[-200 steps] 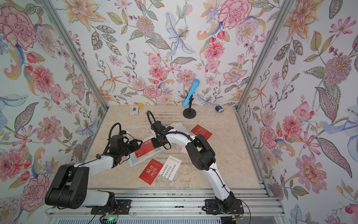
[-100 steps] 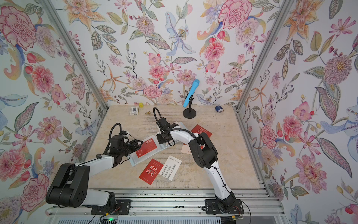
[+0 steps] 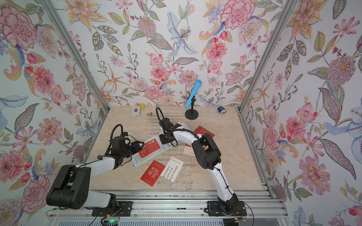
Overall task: Place the photos into the photo albums
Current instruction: Insert the photo into the photo album.
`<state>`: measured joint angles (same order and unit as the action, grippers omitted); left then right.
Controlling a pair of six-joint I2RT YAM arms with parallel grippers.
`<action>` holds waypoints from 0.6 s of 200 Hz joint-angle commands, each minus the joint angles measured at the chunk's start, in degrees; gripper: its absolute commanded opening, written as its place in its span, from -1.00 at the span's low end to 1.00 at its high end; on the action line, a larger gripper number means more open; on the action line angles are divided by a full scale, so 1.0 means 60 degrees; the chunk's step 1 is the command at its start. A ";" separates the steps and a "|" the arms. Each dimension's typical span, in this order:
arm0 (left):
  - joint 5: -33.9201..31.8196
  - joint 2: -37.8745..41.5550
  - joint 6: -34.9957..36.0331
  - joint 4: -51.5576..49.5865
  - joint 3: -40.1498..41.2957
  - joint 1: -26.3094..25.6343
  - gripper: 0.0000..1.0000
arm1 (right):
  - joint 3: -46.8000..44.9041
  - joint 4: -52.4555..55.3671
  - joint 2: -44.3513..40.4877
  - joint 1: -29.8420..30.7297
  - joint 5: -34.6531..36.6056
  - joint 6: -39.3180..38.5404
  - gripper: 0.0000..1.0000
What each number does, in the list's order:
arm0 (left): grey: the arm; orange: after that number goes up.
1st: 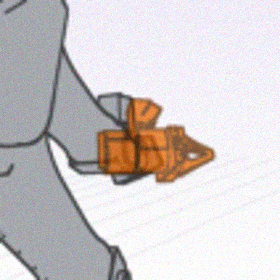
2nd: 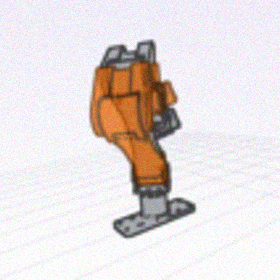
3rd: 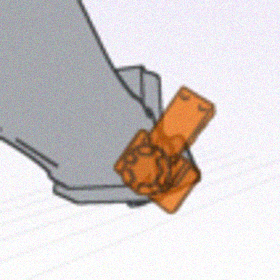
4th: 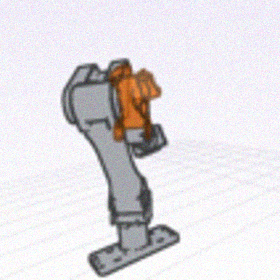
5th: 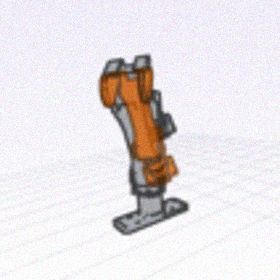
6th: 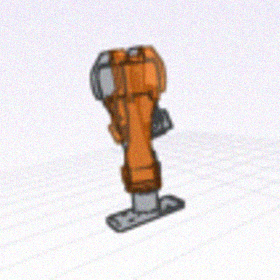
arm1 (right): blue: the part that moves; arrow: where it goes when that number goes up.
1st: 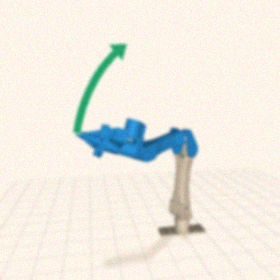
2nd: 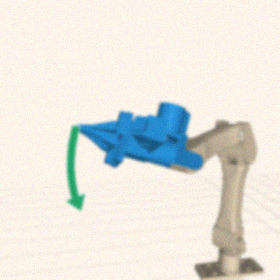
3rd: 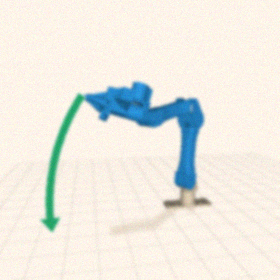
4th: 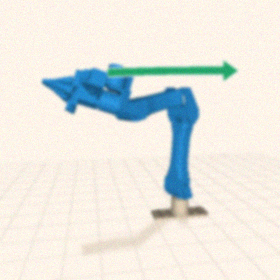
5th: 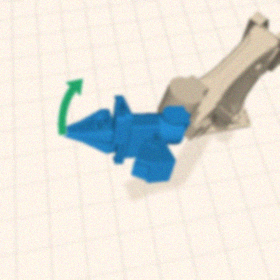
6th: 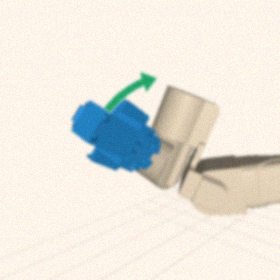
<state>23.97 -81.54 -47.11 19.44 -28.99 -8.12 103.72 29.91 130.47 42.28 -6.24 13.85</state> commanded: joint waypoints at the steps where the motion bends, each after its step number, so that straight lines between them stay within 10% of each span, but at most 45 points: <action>1: 0.0017 0.0171 0.0273 -0.0387 0.0258 0.0170 0.13 | 0.0216 0.0283 -0.0533 0.0366 -0.0427 -0.0360 -0.51; 120: 0.1153 0.0667 0.0532 -0.1027 0.1301 0.1243 0.15 | -0.0312 -0.0760 -0.0283 0.0288 -0.1849 0.0630 -0.42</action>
<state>27.33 -75.99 -43.72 11.29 -22.63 -1.80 103.42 26.96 130.45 45.17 -14.70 15.53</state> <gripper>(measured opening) 0.572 0.288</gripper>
